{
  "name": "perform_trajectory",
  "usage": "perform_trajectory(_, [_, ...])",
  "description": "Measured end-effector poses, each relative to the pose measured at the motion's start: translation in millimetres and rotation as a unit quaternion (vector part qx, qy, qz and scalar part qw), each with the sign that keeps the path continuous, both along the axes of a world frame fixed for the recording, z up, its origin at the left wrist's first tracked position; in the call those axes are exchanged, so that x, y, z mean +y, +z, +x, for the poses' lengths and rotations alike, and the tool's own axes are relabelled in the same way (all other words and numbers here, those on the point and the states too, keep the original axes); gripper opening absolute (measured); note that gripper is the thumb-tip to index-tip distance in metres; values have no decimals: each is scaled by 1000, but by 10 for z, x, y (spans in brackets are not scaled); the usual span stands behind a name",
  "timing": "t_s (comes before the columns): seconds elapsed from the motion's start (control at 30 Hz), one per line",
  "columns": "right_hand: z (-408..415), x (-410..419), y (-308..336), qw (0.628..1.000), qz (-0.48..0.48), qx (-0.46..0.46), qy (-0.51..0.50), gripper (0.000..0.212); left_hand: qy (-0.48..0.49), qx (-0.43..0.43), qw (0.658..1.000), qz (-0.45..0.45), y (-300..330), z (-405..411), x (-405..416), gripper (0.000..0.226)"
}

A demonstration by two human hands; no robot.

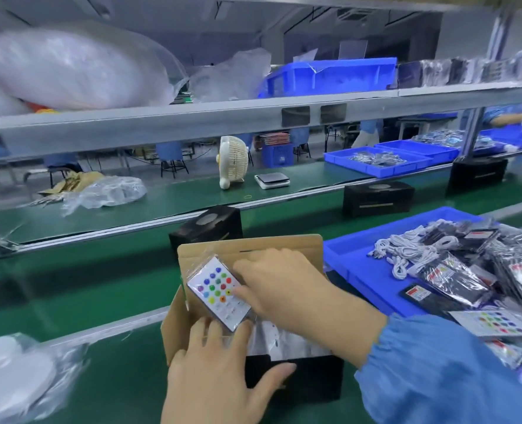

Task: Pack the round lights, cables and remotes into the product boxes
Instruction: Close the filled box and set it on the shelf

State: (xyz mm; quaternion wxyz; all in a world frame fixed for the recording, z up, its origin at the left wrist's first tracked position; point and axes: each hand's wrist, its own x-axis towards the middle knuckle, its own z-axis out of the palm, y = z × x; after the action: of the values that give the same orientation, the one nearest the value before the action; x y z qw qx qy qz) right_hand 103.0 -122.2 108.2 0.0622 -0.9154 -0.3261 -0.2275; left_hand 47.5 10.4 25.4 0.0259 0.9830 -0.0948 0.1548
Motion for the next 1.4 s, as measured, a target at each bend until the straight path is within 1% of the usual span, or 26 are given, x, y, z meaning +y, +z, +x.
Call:
perform_trajectory(0.03, [-5,70,-60,998,-17,45,-38,22,-1,5,1000,0,-1,6,-4,114])
perform_trajectory(0.07, [-11,136,-115,995,-8,91,-44,19,1,18,1000,0,13,8,-11,117])
perform_trajectory(0.1, [-22,190,-145,990,17,135,-30,17,4,26,1000,1,34,6,-20,119])
perform_trajectory(0.17, [-38,218,-153,979,83,186,12,22,8,16,1000,11,31,-16,-12,117])
perform_trajectory(0.23, [-13,183,-129,966,137,219,20,25,4,-7,1000,6,69,-37,-2,110])
perform_trajectory(0.27, [-3,172,-127,964,141,224,17,25,2,-17,1000,8,82,-44,5,106])
perform_trajectory(0.37, [9,176,-174,953,150,262,15,28,-5,32,999,15,223,-68,-6,86])
perform_trajectory(0.47, [-4,140,-201,928,187,320,31,31,-32,23,998,39,219,-65,58,76])
perform_trajectory(0.57, [35,39,-142,883,239,401,36,39,-68,-7,996,65,171,-86,120,64])
perform_trajectory(0.6, [55,4,-120,878,254,404,38,35,-78,-18,994,70,156,-82,136,62])
perform_trajectory(0.67, [66,-34,-85,905,261,334,26,22,-87,-28,993,74,164,-81,141,61])
perform_trajectory(0.7, [63,-36,-83,919,263,295,18,20,-83,-30,993,77,168,-81,134,61])
perform_trajectory(0.73, [59,-36,-88,927,263,268,15,23,-82,-36,993,78,178,-76,127,62])
perform_trajectory(0.8, [53,-23,-124,932,253,260,20,37,-85,-45,993,69,196,-78,110,59])
perform_trajectory(0.83, [51,-31,-133,926,252,279,28,42,-90,-48,993,60,199,-80,113,57])
perform_trajectory(0.93, [38,-77,-86,879,267,383,91,43,-103,-46,993,22,217,-80,151,53])
perform_trajectory(0.97, [18,-81,-57,873,275,386,114,41,-106,-43,993,21,219,-71,163,54])
perform_trajectory(1.0, [11,-84,-21,881,292,353,121,38,-111,-46,992,29,213,-61,172,57])
perform_trajectory(1.07, [60,-134,48,928,295,212,80,34,-126,-49,990,49,197,-54,182,65])
perform_trajectory(1.1, [76,-156,66,960,246,131,40,34,-129,-47,989,53,186,-55,181,69])
perform_trajectory(1.13, [78,-168,64,985,159,66,4,36,-127,-41,990,55,178,-52,175,71])
perform_trajectory(1.17, [72,-163,34,997,70,24,-10,36,-122,-35,990,62,164,-46,169,73])
perform_trajectory(1.23, [33,-122,-82,998,-56,-20,22,28,-111,-16,990,86,144,-32,143,76])
perform_trajectory(1.3, [-23,-78,-147,993,-98,-55,29,15,-101,-14,990,101,123,-17,134,78])
perform_trajectory(1.33, [-8,-57,-167,992,-105,-63,22,14,-101,-17,990,96,120,-15,133,79])
perform_trajectory(1.4, [25,1,-215,987,-158,-29,-8,16,-113,-25,991,72,117,-29,131,75])
